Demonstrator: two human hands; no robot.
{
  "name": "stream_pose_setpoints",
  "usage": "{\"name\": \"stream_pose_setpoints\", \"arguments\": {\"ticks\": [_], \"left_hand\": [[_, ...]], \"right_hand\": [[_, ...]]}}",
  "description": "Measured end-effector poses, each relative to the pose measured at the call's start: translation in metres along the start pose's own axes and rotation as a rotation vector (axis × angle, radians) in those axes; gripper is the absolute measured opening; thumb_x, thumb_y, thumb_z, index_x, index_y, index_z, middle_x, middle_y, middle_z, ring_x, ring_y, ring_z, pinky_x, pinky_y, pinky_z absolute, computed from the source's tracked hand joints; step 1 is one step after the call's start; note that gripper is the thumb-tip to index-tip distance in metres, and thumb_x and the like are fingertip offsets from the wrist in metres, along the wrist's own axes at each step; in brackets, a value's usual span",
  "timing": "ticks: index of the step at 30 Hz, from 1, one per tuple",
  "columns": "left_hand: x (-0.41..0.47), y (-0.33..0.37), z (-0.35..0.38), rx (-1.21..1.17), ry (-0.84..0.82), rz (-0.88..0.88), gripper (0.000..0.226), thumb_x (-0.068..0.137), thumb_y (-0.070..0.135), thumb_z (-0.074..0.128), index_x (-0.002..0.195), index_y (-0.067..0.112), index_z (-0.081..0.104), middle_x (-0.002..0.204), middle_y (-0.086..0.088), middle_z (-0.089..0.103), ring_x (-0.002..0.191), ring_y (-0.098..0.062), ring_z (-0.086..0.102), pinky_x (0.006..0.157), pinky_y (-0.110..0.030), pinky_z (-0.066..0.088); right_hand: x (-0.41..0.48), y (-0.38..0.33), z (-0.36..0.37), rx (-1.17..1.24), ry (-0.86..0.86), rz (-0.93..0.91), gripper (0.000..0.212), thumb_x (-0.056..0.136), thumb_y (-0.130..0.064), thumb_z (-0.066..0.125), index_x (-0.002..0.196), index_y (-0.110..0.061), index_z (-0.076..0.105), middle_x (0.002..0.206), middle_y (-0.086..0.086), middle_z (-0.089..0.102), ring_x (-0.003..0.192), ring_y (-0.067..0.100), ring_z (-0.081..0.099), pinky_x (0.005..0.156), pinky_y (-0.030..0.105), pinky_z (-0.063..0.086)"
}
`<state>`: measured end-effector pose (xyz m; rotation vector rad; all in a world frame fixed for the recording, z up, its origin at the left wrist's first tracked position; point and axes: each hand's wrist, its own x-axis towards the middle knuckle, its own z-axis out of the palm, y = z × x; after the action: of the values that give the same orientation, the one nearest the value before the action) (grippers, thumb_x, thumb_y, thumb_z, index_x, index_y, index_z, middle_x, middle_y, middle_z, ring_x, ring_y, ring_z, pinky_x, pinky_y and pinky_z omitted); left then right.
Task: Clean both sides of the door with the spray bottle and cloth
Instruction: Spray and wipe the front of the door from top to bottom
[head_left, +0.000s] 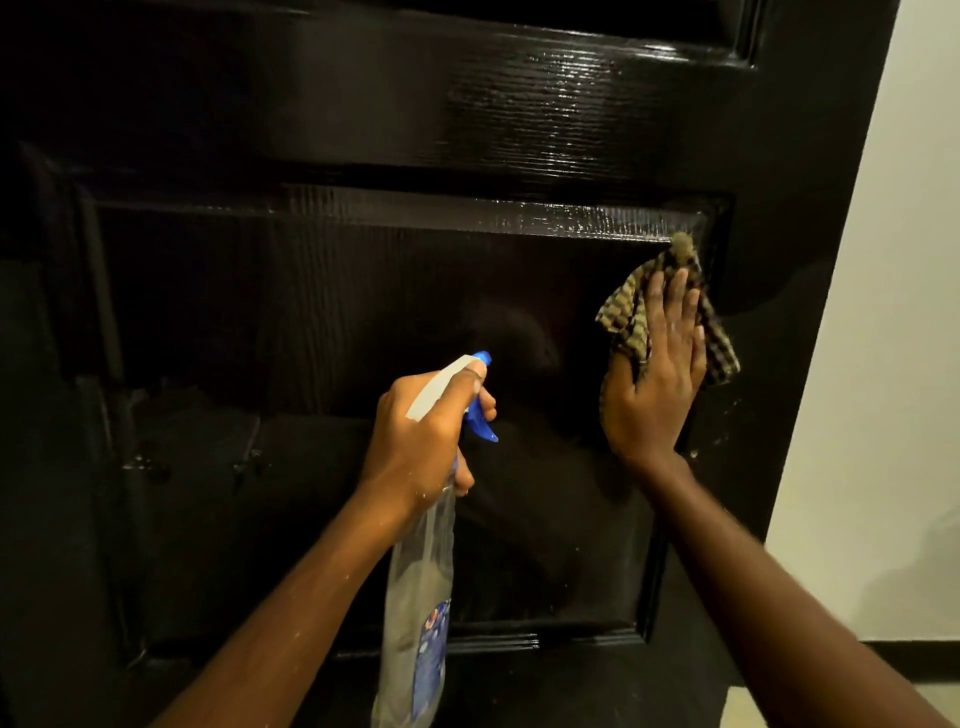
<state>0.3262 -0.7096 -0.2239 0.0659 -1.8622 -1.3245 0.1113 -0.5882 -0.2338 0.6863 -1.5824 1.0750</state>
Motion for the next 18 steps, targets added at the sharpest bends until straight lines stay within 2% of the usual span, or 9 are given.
{"name": "stream_pose_setpoints", "arguments": {"ticks": [3, 6, 10, 14, 15, 16, 18], "left_hand": [[-0.001, 0.000, 0.011, 0.002, -0.021, 0.003, 0.043, 0.101, 0.035, 0.047, 0.076, 0.006, 0.067, 0.078, -0.010, 0.072, 0.034, -0.025, 0.053, 0.041, -0.027, 0.044], [-0.001, 0.003, 0.022, -0.018, -0.060, -0.003, 0.044, 0.098, 0.039, 0.048, 0.077, 0.006, 0.067, 0.079, -0.009, 0.072, 0.035, -0.025, 0.053, 0.041, -0.027, 0.043], [0.003, 0.014, 0.035, -0.047, -0.105, -0.009, 0.047, 0.096, 0.043, 0.047, 0.077, 0.006, 0.067, 0.081, -0.009, 0.072, 0.035, -0.025, 0.054, 0.041, -0.028, 0.044], [0.006, 0.019, 0.049, -0.051, -0.125, 0.003, 0.046, 0.099, 0.040, 0.047, 0.078, 0.005, 0.068, 0.082, -0.010, 0.072, 0.036, -0.026, 0.054, 0.042, -0.027, 0.044], [0.006, 0.019, 0.052, -0.051, -0.128, 0.002, 0.046, 0.098, 0.042, 0.047, 0.078, 0.005, 0.067, 0.081, -0.010, 0.072, 0.036, -0.026, 0.054, 0.042, -0.027, 0.044], [0.006, 0.019, 0.055, -0.054, -0.132, -0.001, 0.047, 0.096, 0.044, 0.047, 0.078, 0.005, 0.067, 0.081, -0.011, 0.072, 0.036, -0.026, 0.054, 0.042, -0.027, 0.044], [0.005, 0.017, 0.060, -0.062, -0.137, -0.007, 0.046, 0.099, 0.041, 0.047, 0.079, 0.004, 0.067, 0.083, -0.011, 0.072, 0.036, -0.026, 0.053, 0.042, -0.027, 0.044]], "right_hand": [[-0.045, 0.021, -0.007, -0.058, -0.075, -0.041, 0.065, 0.096, -0.031, 0.038, 0.159, -0.020, 0.025, 0.167, 0.002, 0.018, 0.156, 0.019, 0.010, 0.125, 0.039, 0.007], [-0.048, 0.040, -0.019, -0.167, -0.129, -0.051, 0.067, 0.094, -0.036, 0.036, 0.159, -0.029, 0.019, 0.168, -0.005, 0.012, 0.156, 0.016, 0.006, 0.125, 0.040, 0.001], [0.001, 0.043, -0.035, -0.158, 0.001, 0.221, 0.065, 0.099, -0.046, 0.029, 0.160, -0.037, 0.010, 0.168, -0.011, 0.000, 0.155, 0.012, -0.007, 0.123, 0.044, -0.008], [0.053, 0.027, -0.034, -0.011, 0.202, 0.507, 0.068, 0.099, -0.047, 0.030, 0.161, -0.032, 0.007, 0.170, -0.002, 0.004, 0.156, 0.018, -0.002, 0.124, 0.055, -0.002], [0.054, 0.021, -0.031, -0.028, 0.212, 0.500, 0.069, 0.098, -0.046, 0.031, 0.161, -0.029, 0.007, 0.170, 0.000, 0.006, 0.157, 0.020, 0.000, 0.124, 0.055, 0.000], [0.047, 0.020, -0.028, -0.092, 0.187, 0.413, 0.068, 0.098, -0.045, 0.031, 0.161, -0.028, 0.010, 0.170, 0.002, 0.008, 0.157, 0.021, 0.002, 0.125, 0.054, 0.001], [0.017, 0.034, -0.023, -0.215, 0.067, 0.087, 0.066, 0.098, -0.041, 0.033, 0.160, -0.025, 0.019, 0.169, 0.002, 0.011, 0.156, 0.022, 0.005, 0.125, 0.051, 0.004]]}}
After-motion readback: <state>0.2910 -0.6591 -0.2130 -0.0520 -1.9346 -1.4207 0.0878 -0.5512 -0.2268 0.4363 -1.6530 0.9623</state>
